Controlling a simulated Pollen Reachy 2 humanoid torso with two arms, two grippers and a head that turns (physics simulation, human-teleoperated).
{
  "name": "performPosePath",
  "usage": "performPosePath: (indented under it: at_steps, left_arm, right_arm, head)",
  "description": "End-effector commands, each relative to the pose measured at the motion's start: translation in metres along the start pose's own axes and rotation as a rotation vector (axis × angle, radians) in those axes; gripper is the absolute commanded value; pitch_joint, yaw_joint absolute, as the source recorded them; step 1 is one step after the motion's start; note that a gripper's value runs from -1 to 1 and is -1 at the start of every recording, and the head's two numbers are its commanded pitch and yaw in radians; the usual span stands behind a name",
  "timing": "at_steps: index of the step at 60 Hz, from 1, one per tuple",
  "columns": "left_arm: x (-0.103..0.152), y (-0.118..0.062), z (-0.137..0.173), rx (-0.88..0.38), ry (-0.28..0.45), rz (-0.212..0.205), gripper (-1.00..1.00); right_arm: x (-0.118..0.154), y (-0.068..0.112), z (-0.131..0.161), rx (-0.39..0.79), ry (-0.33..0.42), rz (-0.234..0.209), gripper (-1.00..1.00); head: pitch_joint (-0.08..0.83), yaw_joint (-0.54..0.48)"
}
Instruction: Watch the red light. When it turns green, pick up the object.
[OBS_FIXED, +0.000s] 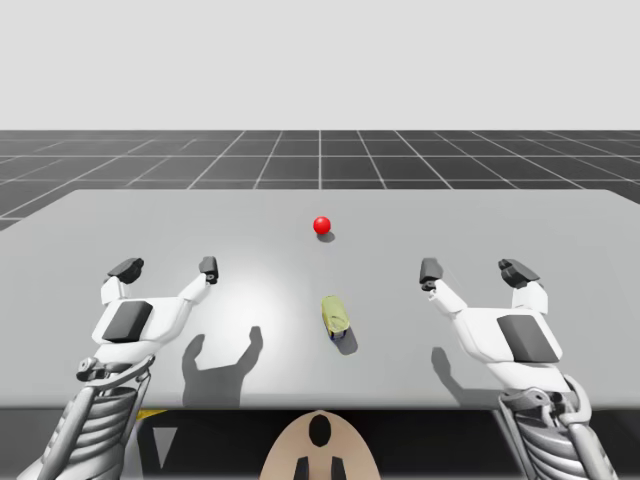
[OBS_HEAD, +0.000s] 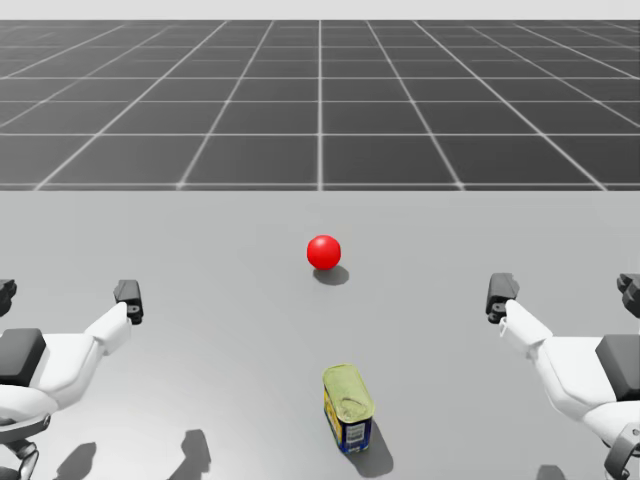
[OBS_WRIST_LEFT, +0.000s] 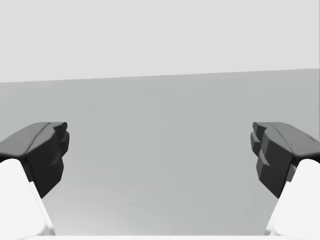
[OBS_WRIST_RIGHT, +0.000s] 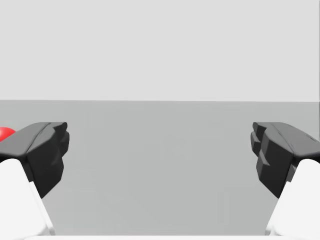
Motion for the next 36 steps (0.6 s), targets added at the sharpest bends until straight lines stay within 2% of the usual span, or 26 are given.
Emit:
performPosePath:
  at_steps: [1, 36]
  left_arm:
    - [-0.001, -0.0024, 0.0008, 0.0, 0.004, 0.012, -1.0]
    - [-0.0015, -0.0029, 0.001, -0.001, 0.007, 0.009, -1.0]
  right_arm:
    - [-0.0014, 0.0026, 0.0008, -0.005, 0.004, -0.017, -1.0]
    - [-0.0022, 0.0025, 0.001, -0.006, 0.003, -0.01, -1.0]
  head:
    - [0.406, 0.0]
    - [0.408, 0.0]
